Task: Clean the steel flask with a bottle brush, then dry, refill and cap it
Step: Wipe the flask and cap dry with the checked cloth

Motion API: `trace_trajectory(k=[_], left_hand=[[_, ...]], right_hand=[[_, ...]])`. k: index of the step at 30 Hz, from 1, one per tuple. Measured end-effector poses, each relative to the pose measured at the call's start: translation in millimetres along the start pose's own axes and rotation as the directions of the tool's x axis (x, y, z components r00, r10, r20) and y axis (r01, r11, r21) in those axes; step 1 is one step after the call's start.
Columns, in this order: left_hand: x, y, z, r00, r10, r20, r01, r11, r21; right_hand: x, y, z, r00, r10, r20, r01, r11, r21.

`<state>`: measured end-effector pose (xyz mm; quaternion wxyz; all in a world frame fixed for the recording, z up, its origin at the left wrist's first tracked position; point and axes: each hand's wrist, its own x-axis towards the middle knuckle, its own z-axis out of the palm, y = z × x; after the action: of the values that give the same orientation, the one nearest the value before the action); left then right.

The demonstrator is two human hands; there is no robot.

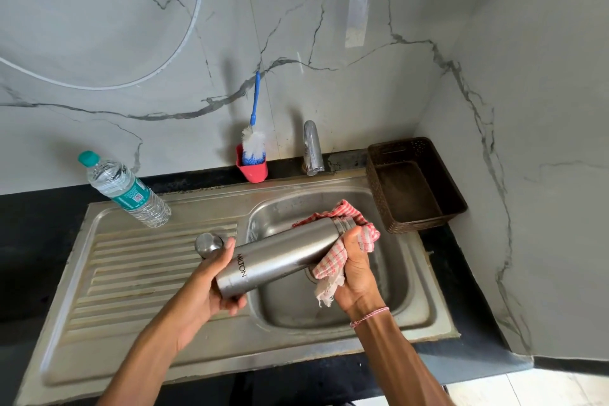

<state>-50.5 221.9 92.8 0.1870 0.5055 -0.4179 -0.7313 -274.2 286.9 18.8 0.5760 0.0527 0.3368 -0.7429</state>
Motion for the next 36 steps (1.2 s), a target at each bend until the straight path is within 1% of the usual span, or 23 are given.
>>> trace_trajectory(k=[1, 2, 4, 5, 7, 9, 10, 11, 12, 14, 16, 17, 18, 20, 22, 24, 27, 29, 31, 33, 34, 35, 36], left_hand=[[2, -5, -1, 0.995, 0.101, 0.018, -0.100, 0.995, -0.023], [3, -13, 0, 0.979, 0.205, 0.007, -0.206, 0.978, 0.020], [5, -29, 7, 0.916, 0.401, -0.021, -0.384, 0.890, 0.246], [7, -36, 8, 0.882, 0.470, -0.040, -0.428, 0.833, 0.351], [10, -42, 12, 0.851, 0.519, -0.085, -0.431, 0.781, 0.453], [10, -38, 16, 0.879, 0.456, -0.141, -0.342, 0.807, 0.481], [11, -36, 18, 0.913, 0.376, -0.159, -0.276, 0.856, 0.437], [13, -33, 20, 0.954, 0.241, -0.177, -0.169, 0.922, 0.348], [9, -34, 17, 0.988, 0.082, -0.133, -0.049, 0.971, 0.233], [4, -39, 11, 0.995, -0.101, -0.009, 0.101, 0.995, 0.027], [6, -39, 13, 0.997, -0.058, 0.041, 0.062, 0.993, -0.098], [7, -44, 12, 0.998, 0.056, 0.041, -0.051, 0.992, -0.116], [5, -51, 13, 0.983, 0.184, 0.023, -0.182, 0.981, -0.069], [4, -65, 16, 0.921, 0.389, -0.021, -0.382, 0.912, 0.147], [4, -71, 17, 0.866, 0.496, -0.056, -0.462, 0.838, 0.289], [2, -65, 14, 0.868, 0.494, -0.057, -0.451, 0.831, 0.326], [-1, -46, 10, 0.916, 0.402, 0.006, -0.376, 0.852, 0.365], [-3, -30, 19, 0.941, 0.339, -0.010, -0.309, 0.868, 0.390], [1, -22, 23, 0.978, 0.197, -0.075, -0.160, 0.925, 0.344], [4, -18, 23, 0.998, 0.036, -0.055, -0.021, 0.965, 0.260], [3, -17, 22, 0.999, 0.038, -0.024, -0.031, 0.971, 0.237], [3, -19, 21, 0.995, 0.104, -0.002, -0.100, 0.965, 0.243], [2, -22, 21, 0.976, 0.218, 0.014, -0.211, 0.924, 0.318]], right_hand=[[1, -3, -1, 1.000, -0.007, -0.005, 0.007, 1.000, 0.015], [3, -6, -2, 1.000, -0.010, 0.000, 0.010, 0.999, 0.030], [5, -10, -4, 1.000, -0.016, 0.012, 0.015, 0.999, 0.052], [6, -12, -3, 1.000, -0.015, 0.015, 0.014, 0.998, 0.056], [5, -14, -4, 1.000, -0.005, 0.030, 0.003, 0.998, 0.058], [1, -15, -2, 0.999, 0.006, 0.053, -0.008, 0.999, 0.042], [-1, -16, 1, 0.998, 0.007, 0.061, -0.009, 0.999, 0.034], [-3, -17, 3, 0.997, 0.008, 0.076, -0.011, 1.000, 0.030], [-5, -18, 5, 0.996, 0.005, 0.087, -0.007, 1.000, 0.020], [-7, -20, 9, 0.996, -0.006, 0.089, 0.005, 1.000, 0.004], [-7, -23, 10, 0.996, -0.007, 0.086, 0.007, 1.000, 0.003], [-5, -25, 10, 0.996, -0.007, 0.089, 0.006, 1.000, 0.006], [-3, -25, 9, 0.996, -0.014, 0.088, 0.013, 1.000, 0.008], [-2, -26, 10, 0.996, -0.012, 0.093, 0.011, 1.000, 0.019], [-2, -25, 10, 0.996, 0.004, 0.084, -0.006, 1.000, 0.029], [-2, -24, 8, 0.997, 0.013, 0.080, -0.014, 1.000, 0.018], [-4, -25, 3, 0.995, 0.034, 0.093, -0.036, 0.999, 0.021], [-7, -25, 0, 0.993, 0.052, 0.106, -0.055, 0.998, 0.031], [-7, -22, -3, 0.996, 0.054, 0.075, -0.056, 0.998, 0.030], [-7, -20, -6, 0.997, 0.054, 0.058, -0.055, 0.998, 0.013], [-6, -21, -6, 0.997, 0.047, 0.055, -0.047, 0.999, 0.008], [-6, -23, -7, 0.997, 0.051, 0.065, -0.052, 0.999, 0.010], [-5, -25, -7, 0.996, 0.059, 0.069, -0.060, 0.998, 0.012]])
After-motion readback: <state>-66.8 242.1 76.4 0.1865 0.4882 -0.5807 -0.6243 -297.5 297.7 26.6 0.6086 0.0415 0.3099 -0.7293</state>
